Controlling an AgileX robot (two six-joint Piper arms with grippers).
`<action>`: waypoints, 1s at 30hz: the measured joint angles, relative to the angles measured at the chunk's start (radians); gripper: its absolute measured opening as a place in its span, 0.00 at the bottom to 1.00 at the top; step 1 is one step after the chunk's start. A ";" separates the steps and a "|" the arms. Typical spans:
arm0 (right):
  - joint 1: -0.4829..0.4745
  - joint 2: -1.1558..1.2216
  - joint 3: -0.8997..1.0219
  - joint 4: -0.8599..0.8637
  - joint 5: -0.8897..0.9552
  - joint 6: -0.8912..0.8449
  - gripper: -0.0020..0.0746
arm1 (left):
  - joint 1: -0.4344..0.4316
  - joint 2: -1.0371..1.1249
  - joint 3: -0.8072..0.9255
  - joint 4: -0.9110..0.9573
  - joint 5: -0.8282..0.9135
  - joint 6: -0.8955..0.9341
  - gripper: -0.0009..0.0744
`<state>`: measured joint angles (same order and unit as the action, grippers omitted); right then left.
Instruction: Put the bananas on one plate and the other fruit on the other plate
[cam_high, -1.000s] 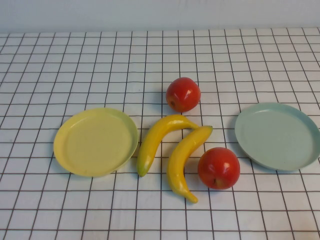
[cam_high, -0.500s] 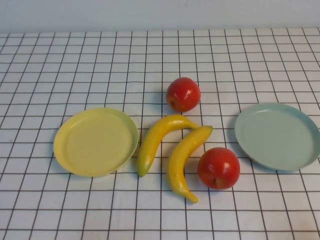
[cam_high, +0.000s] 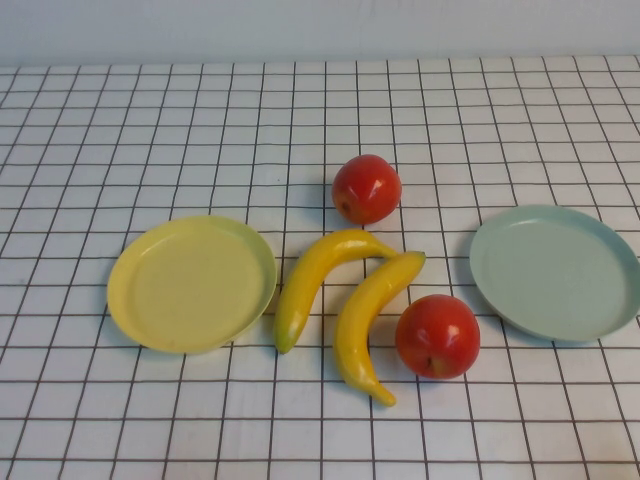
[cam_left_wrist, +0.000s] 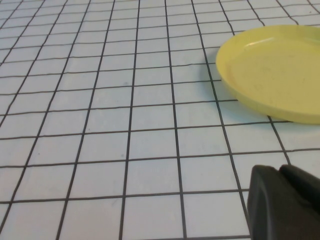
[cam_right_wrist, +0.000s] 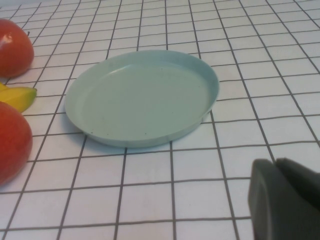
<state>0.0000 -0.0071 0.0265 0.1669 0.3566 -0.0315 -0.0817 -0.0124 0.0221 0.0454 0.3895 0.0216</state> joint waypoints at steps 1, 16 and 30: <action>0.000 0.000 0.000 0.000 0.000 0.000 0.01 | 0.000 0.000 0.000 0.000 0.000 0.000 0.01; 0.000 0.000 0.000 0.000 0.000 0.000 0.01 | 0.000 0.000 0.000 0.020 -0.002 0.000 0.01; 0.000 0.000 0.000 0.000 0.000 0.000 0.01 | 0.000 0.000 0.004 -0.369 -0.539 -0.397 0.01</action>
<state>0.0000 -0.0071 0.0265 0.1669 0.3566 -0.0315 -0.0817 -0.0124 0.0264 -0.3238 -0.1499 -0.3752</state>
